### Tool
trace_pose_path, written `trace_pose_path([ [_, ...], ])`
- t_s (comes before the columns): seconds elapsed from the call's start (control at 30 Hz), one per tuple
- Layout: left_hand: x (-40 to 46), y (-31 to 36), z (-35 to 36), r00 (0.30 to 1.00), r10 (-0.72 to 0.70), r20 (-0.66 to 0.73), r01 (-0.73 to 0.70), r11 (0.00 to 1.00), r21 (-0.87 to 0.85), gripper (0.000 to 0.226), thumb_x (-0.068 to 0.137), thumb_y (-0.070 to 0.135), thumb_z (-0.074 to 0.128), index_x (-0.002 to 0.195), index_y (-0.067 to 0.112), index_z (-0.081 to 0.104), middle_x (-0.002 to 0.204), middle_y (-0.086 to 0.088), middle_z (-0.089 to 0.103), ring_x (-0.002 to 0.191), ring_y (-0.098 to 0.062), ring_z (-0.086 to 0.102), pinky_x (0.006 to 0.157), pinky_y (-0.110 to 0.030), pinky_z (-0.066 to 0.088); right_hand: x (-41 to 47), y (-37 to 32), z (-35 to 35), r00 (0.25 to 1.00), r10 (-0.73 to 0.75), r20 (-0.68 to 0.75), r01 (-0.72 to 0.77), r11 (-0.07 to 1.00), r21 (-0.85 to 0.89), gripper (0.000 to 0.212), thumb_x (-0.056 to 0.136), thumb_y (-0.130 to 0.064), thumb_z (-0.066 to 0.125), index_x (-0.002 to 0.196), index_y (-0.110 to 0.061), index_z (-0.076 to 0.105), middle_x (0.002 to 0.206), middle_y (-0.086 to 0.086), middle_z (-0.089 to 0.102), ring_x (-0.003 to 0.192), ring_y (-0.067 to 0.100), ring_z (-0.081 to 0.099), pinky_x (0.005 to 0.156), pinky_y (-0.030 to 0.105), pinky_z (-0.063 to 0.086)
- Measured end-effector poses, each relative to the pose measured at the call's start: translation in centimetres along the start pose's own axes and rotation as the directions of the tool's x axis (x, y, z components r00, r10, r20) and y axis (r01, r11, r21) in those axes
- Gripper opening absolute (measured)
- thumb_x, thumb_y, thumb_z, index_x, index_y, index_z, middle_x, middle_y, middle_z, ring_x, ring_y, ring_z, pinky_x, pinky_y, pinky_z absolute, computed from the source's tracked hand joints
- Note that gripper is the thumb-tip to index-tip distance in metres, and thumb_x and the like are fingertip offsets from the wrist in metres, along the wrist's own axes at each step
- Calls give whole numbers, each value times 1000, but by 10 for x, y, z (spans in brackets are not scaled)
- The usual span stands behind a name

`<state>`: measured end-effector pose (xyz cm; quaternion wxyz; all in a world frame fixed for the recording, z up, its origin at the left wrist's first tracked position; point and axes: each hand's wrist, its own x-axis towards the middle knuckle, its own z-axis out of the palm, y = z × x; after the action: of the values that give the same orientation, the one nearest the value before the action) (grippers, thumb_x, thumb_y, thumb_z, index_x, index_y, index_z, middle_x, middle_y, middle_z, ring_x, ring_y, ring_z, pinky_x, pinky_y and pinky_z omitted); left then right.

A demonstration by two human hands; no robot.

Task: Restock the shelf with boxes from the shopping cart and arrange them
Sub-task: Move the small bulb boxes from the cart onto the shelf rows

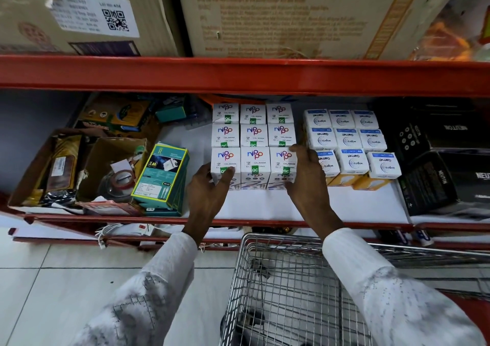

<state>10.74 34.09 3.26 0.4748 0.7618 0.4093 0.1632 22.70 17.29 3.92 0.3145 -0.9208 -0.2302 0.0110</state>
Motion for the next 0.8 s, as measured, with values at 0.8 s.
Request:
trace_pose_path([
  [0.8,-4,2,0,999,31,-18,-30,1000,5,37,89,41,67,119,18,67,118,-2,73,90,-9,62,67,-10,41,-5,1,2,1000,10,1,-10,998,70,79,69,10,74,132,-21,38,128,16,51,112,32,59,83,40,56],
])
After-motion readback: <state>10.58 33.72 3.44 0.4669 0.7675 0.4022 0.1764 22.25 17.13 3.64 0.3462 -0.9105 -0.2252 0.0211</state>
